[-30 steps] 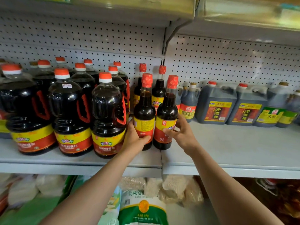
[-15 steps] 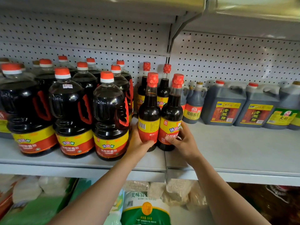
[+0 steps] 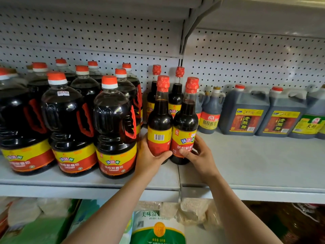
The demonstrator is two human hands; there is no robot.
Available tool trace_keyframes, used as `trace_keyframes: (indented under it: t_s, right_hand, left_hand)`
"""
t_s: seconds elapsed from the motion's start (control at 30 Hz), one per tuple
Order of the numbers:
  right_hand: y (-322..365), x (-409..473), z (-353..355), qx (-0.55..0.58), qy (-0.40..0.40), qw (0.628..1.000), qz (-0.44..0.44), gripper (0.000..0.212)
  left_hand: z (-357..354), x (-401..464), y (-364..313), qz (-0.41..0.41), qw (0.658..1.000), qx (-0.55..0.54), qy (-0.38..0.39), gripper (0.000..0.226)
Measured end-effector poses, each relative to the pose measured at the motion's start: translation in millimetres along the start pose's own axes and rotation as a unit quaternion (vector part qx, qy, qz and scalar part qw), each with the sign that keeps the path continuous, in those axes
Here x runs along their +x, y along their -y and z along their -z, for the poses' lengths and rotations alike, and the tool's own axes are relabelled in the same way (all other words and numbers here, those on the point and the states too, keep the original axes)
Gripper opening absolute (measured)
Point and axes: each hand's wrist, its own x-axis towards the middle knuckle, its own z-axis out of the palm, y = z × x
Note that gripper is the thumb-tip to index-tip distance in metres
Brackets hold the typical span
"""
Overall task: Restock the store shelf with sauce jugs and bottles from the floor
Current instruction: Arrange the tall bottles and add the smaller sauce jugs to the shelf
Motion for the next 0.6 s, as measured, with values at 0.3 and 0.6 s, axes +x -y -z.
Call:
trace_keyframes:
  t_s: [0.3,0.6]
  right_hand:
    - [0,-2,-1,0.008,-0.001,1.0,0.005,0.07]
    - [3,-3,-2,0.007,-0.009,1.0,0.013,0.069]
  left_hand:
    - [2,-3,-1,0.024,0.999,-0.022,0.013,0.088]
    - [11,-4,-4,0.038,0.994,-0.075,0.072,0.075]
